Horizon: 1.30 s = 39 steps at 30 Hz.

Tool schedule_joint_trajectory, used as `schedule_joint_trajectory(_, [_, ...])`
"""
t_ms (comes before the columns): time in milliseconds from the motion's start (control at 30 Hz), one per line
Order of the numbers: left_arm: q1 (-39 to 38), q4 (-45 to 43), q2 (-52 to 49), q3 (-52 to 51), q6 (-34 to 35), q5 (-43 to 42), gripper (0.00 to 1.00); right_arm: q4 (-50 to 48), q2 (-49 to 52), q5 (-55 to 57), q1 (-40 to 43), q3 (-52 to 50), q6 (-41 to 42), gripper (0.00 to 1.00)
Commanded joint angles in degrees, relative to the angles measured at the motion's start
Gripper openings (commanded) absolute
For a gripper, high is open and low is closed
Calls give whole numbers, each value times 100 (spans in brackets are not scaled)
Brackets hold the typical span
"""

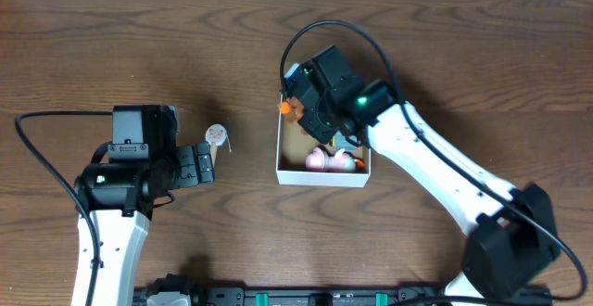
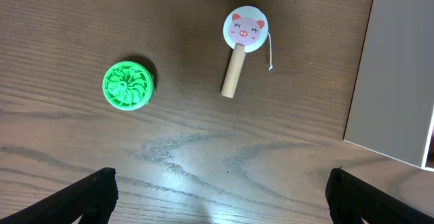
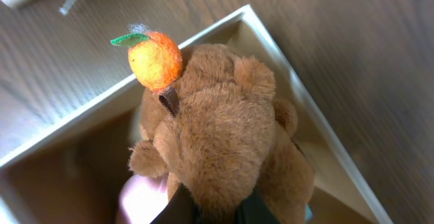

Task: Pack container
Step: 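Place the teddy bear into the box and release it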

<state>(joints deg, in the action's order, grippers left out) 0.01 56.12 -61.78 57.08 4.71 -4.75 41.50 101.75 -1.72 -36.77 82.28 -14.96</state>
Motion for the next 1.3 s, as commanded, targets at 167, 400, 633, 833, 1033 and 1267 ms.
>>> schedule_joint_trajectory(167, [35, 2, -7, 101, 57, -42, 98, -199, 479, 61, -15, 44, -247, 7])
schedule_joint_trajectory(400, [35, 0, -7, 101, 57, -42, 98, -190, 461, 63, -15, 55, -247, 78])
schedule_joint_trajectory(633, [35, 2, -7, 101, 55, -42, 98, -195, 74, 114, -15, 400, -247, 79])
schedule_joint_trajectory(833, [35, 17, -7, 101, 55, -42, 98, -205, -673, 592, 81, 713, -243, 82])
schedule_joint_trajectory(1033, [35, 22, -7, 101, 55, -42, 98, 153, -1047, 295, 278, 706, 136, 14])
schedule_joint_trajectory(1267, [35, 24, -7, 101, 57, -42, 98, 160, -468, -542, 164, 470, 592, 1])
